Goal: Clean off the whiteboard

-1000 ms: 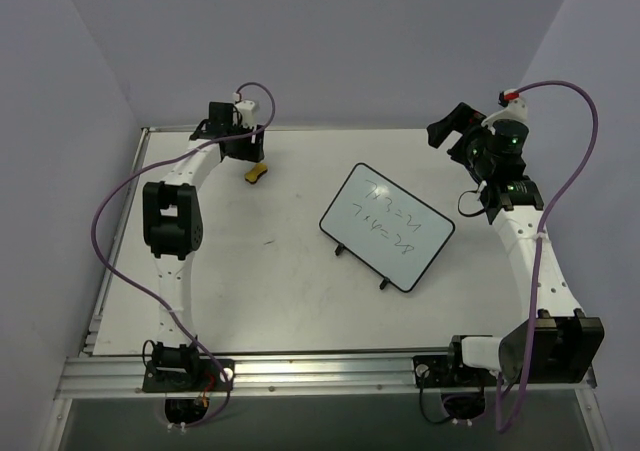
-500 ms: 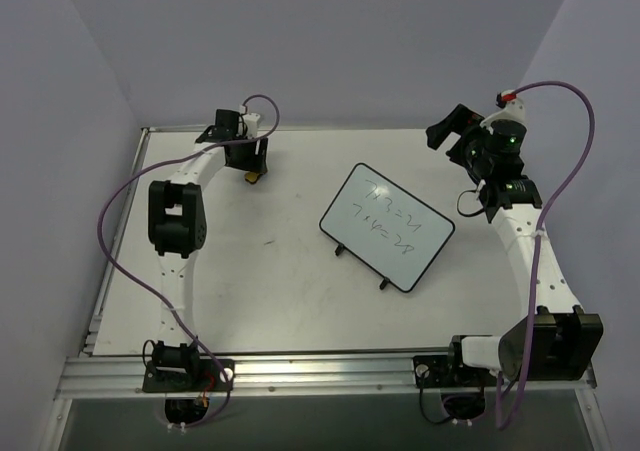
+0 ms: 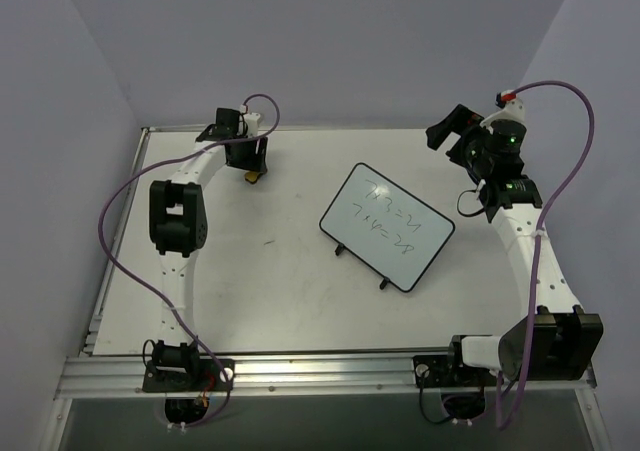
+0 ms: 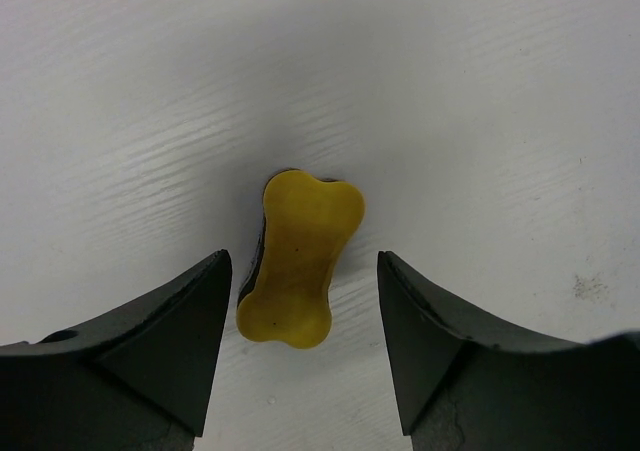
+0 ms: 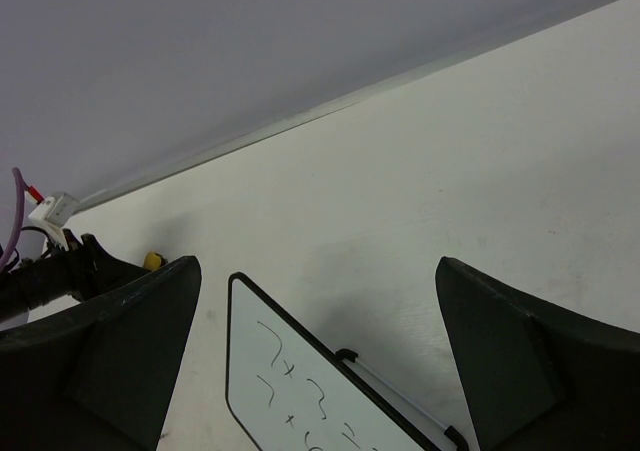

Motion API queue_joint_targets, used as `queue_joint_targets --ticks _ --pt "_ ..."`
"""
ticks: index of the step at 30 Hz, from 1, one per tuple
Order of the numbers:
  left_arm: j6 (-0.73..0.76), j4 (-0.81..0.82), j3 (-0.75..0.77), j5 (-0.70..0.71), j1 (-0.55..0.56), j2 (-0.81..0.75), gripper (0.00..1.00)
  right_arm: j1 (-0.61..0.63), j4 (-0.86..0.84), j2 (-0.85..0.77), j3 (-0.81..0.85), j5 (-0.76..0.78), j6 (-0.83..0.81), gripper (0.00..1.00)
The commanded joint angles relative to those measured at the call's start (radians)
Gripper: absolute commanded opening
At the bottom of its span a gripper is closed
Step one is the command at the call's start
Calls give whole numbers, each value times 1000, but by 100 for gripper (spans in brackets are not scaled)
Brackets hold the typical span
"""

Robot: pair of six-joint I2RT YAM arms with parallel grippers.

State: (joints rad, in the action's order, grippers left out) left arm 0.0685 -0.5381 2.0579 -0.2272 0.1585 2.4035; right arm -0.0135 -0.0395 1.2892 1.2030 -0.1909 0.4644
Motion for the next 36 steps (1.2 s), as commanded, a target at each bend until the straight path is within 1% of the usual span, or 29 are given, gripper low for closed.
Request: queue_joint_targets --ticks 1,14,36 --pt "17 -5 47 8 13 3 68 -8 -10 -13 43 1 -20 100" --pt "10 -11 45 23 16 3 65 -8 -7 -11 33 2 -21 100" --pt "-10 -88 134 54 16 62 60 -8 -2 -11 29 8 -26 100"
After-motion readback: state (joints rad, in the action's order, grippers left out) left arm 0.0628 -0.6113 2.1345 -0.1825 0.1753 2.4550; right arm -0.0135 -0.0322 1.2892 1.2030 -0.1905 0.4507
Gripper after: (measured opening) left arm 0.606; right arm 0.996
